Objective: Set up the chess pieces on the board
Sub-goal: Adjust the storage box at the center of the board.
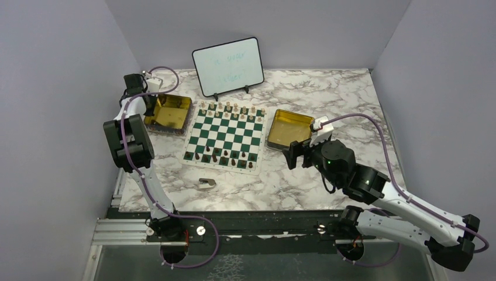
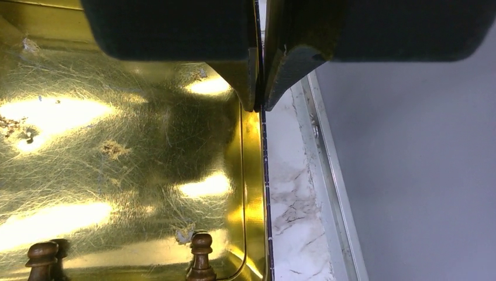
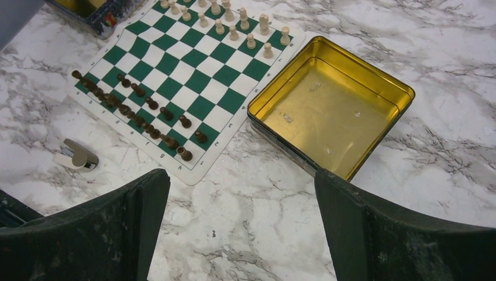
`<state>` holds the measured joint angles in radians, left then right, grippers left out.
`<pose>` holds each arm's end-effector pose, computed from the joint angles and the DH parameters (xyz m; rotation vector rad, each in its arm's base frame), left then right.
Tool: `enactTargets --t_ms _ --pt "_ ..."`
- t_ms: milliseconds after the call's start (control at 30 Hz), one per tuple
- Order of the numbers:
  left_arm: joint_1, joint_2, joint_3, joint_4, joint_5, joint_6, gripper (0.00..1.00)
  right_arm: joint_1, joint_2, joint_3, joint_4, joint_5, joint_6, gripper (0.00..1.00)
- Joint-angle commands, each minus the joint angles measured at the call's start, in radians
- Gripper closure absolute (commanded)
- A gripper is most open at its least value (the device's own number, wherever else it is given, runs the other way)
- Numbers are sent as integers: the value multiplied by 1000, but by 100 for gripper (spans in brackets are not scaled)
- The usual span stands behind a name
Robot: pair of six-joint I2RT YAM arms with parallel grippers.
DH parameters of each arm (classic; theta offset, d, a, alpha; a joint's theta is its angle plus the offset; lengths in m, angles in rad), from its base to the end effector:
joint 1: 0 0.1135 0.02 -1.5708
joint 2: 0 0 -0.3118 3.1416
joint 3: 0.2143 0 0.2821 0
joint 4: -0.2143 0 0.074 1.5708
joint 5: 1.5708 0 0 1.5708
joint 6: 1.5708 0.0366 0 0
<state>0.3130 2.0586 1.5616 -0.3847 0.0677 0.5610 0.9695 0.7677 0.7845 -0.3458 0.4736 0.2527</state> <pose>0.4834 0.1538 0.2249 0.3357 2.4505 0.2997 0.1106 0.1317 0.3602 -0.3506 1.8482 0.3944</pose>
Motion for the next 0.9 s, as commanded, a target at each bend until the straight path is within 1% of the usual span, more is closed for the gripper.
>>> enactTargets --t_ms 0,33,67,100,167,233,333,467,600,667,800,867 --pt "-2 17 35 -6 10 30 82 3 16 40 2 7 -10 0" --pt "-3 13 40 -4 14 21 74 3 15 38 5 9 -7 0" --pt "-5 10 48 -6 12 7 68 3 14 35 8 11 -2 0" --pt "-5 6 60 -6 9 -13 67 3 12 33 12 11 2 0" --pt "-5 -9 81 -5 11 -56 66 2 9 32 16 4 8 0" --pt "-5 -33 98 -6 44 -106 65 3 10 36 14 -1 9 0" --pt "-6 -71 106 -3 63 -196 60 3 9 47 2 -4 10 0" --pt "-7 -111 85 -1 95 -318 60 2 -1 55 -8 1 5 0" --pt "-25 -140 33 38 164 -405 63 3 -21 61 -17 21 -5 0" --pt "-46 -157 -19 88 162 -437 63 3 -28 61 -20 30 -8 0" --pt "-94 -182 -135 250 134 -481 63 2 -35 59 -20 33 -6 0" --pt "-125 -184 -193 334 87 -492 63 3 -34 60 -19 32 -4 0"
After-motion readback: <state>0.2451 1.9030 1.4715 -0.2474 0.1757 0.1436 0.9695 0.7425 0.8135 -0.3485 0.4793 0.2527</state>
